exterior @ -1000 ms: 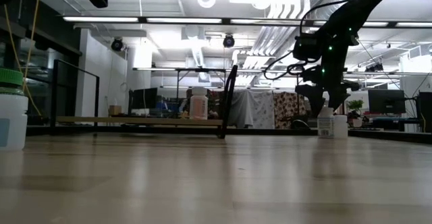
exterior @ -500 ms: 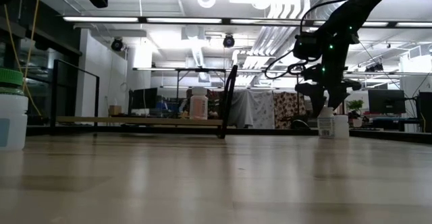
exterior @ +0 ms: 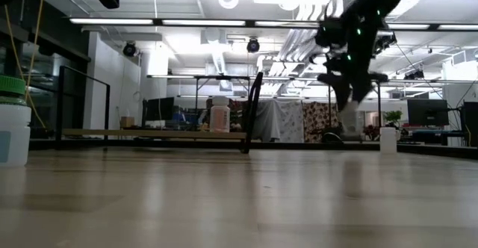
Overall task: Pick and place medicine bottles onto shelf by color
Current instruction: Put the big blue pill bottle on the shelf
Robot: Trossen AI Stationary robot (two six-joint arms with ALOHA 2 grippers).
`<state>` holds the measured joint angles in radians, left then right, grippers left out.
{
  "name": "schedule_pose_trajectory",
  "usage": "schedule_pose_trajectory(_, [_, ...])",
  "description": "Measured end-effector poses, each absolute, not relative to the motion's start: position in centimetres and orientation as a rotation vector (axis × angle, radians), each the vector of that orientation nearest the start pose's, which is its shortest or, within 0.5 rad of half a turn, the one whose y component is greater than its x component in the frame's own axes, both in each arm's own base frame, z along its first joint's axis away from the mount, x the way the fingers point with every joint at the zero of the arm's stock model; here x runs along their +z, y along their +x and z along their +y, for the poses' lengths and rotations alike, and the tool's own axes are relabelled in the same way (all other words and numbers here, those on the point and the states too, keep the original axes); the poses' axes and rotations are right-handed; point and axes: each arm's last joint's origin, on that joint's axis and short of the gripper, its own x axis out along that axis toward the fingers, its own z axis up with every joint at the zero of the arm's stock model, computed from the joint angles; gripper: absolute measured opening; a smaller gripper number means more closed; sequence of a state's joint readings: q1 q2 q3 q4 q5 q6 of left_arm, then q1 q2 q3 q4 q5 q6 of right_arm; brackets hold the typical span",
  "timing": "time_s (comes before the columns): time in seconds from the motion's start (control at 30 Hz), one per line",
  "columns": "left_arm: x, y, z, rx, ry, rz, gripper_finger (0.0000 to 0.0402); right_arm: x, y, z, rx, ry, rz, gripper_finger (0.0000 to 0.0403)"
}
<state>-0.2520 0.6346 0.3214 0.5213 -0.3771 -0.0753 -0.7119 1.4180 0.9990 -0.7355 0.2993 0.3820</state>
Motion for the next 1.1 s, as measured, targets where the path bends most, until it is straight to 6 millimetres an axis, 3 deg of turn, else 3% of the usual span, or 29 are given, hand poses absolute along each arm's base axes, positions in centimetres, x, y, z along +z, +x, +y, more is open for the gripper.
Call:
schedule_pose_trajectory(0.1, [26.1,14.9,-2.7,0.117,-0.139,-0.203,0.0000,25.9,21.2,-16.5,-1.035,0.499,0.951,0.0165])
schedule_pose_trajectory(0.23, [26.1,14.9,-2.7,0.117,-0.139,-0.203,0.0000,27.8,23.1,-12.7,-0.849,0.451,0.990,0.0165])
schedule_pose_trajectory(0.47, [26.1,14.9,-2.7,0.117,-0.141,-0.204,0.0000,26.4,26.6,-3.9,-0.481,0.440,1.034,0.0165])
schedule_pose_trajectory(0.67, [26.2,14.9,-2.7,0.117,-0.142,-0.209,0.0000,26.9,31.0,1.6,-0.202,0.376,0.738,0.0165])
schedule_pose_trajectory(0.77, [26.2,14.9,-2.7,0.117,-0.142,-0.210,0.0000,27.7,32.4,2.0,-0.148,0.343,0.611,0.0165])
schedule_pose_trajectory(0.9, [26.2,14.9,-2.7,0.117,-0.142,-0.210,0.0000,29.3,34.3,0.8,-0.161,0.283,0.562,0.0165])
schedule_pose_trajectory(1.1, [26.2,14.9,-2.7,0.117,-0.142,-0.211,0.0000,31.5,38.7,-1.8,-0.193,0.132,0.630,0.0165])
